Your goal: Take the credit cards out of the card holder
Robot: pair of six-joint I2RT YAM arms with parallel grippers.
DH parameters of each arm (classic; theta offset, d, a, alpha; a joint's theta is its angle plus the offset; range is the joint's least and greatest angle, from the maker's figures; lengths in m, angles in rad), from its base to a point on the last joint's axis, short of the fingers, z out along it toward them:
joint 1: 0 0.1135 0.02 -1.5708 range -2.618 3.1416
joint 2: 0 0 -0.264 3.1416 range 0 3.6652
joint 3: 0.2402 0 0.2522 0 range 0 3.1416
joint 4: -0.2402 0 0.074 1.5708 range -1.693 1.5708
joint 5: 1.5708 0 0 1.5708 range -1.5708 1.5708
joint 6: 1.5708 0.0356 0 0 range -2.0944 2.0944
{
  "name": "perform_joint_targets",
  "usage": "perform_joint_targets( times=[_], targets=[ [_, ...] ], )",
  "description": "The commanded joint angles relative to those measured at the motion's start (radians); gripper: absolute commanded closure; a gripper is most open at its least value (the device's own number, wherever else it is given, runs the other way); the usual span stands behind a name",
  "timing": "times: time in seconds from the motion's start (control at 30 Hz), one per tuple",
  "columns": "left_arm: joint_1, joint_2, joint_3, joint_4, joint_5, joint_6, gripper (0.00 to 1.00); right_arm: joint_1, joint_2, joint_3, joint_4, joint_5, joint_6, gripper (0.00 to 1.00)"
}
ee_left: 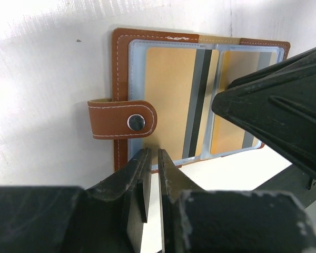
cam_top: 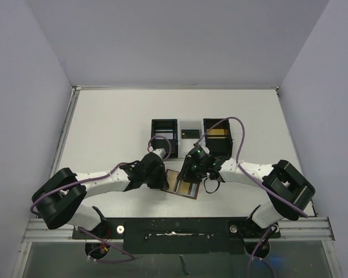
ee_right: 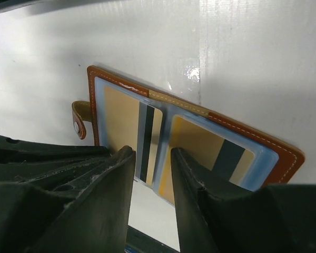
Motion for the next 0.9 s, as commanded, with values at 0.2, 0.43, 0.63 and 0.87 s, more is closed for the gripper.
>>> perform_joint_targets(
  times=[0.2,0.43,0.63,0.87],
  targets=[
    [-0.006,-0.008,0.004,0.01,-0.006,0.009,0.87,0.009,0.084,0.035,0.045,-0.005,0.007,0.69],
    [-0.006,-0.019,-0.007,0.021,-0.002,0.007,0.86,-0.009,0.065,-0.058,0.266,-0.084,0.05,0.75],
    [-0.005,-0.024,0.017,-0.01,-0.022,0.025,0.79,-0.046,0.083,-0.068,0.384,-0.196,0.031,0.96],
    [0.02,-0.049,0.043,-0.059,-0.077,0.057,0.68,-0.046,0.087,-0.027,0.296,-0.188,-0.026,0.96]
  ],
)
